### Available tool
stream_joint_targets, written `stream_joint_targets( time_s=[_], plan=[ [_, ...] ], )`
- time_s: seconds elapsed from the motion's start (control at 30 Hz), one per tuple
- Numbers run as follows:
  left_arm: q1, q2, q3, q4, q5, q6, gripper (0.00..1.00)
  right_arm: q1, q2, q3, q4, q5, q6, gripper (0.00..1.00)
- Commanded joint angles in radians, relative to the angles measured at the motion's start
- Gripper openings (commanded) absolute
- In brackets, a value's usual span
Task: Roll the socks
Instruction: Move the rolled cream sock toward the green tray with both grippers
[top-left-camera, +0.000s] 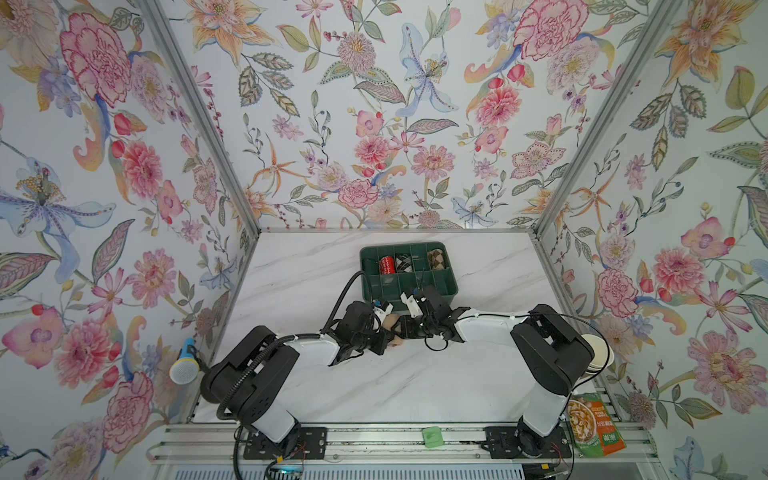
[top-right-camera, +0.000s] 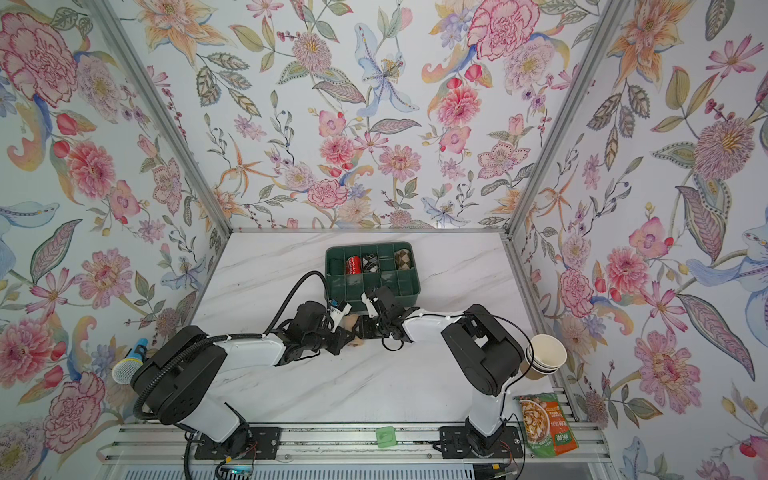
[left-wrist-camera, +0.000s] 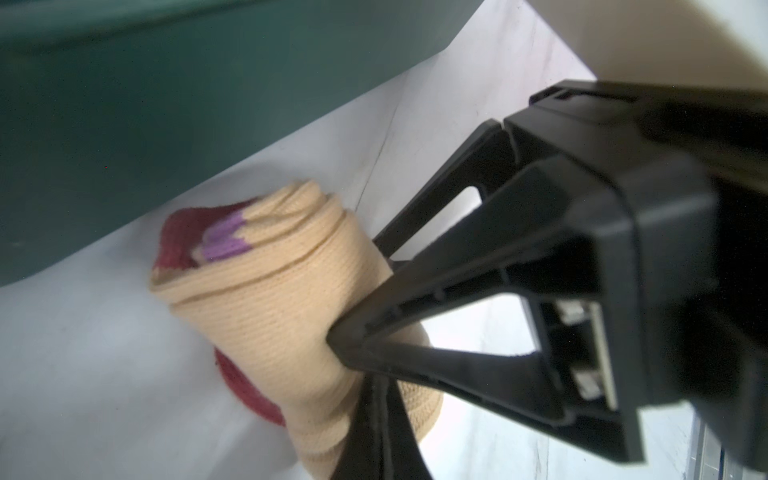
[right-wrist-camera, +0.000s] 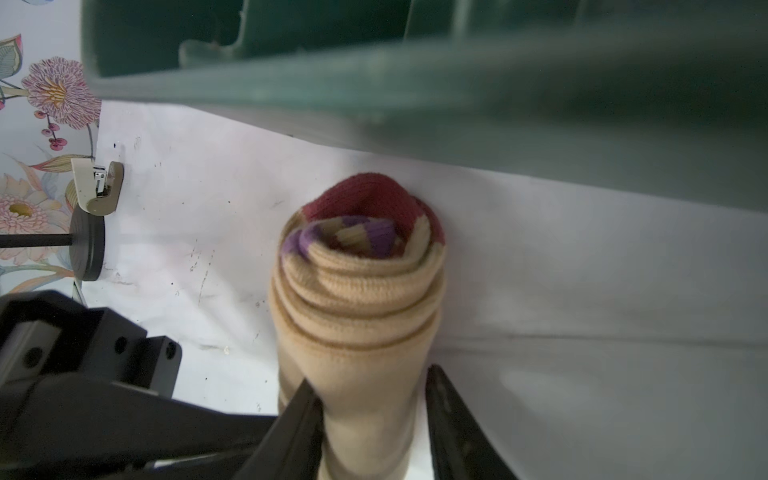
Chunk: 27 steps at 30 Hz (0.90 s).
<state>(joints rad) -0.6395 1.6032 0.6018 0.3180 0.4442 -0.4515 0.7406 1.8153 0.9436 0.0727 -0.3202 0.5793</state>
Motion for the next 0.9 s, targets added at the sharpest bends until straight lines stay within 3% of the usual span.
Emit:
stream_joint_targets(
  time_s=[0.0,0.27,0.87],
  plan=[
    [0.026,0.078,-0.051,-0.169,-0.107,0.028,0.0,0.017,0.038,-0.008,-0.104,-0.033,-0.015,0.45],
    [0.033,0.084,-0.053,-0.167,-0.103,0.029,0.0,0.013,0.051,0.007,-0.091,-0.057,-0.012,0.53],
    [0.057,0.11,-0.078,-0.138,-0.092,0.016,0.0,0.024,0.107,0.094,-0.133,-0.046,-0.03,0.58]
  ],
)
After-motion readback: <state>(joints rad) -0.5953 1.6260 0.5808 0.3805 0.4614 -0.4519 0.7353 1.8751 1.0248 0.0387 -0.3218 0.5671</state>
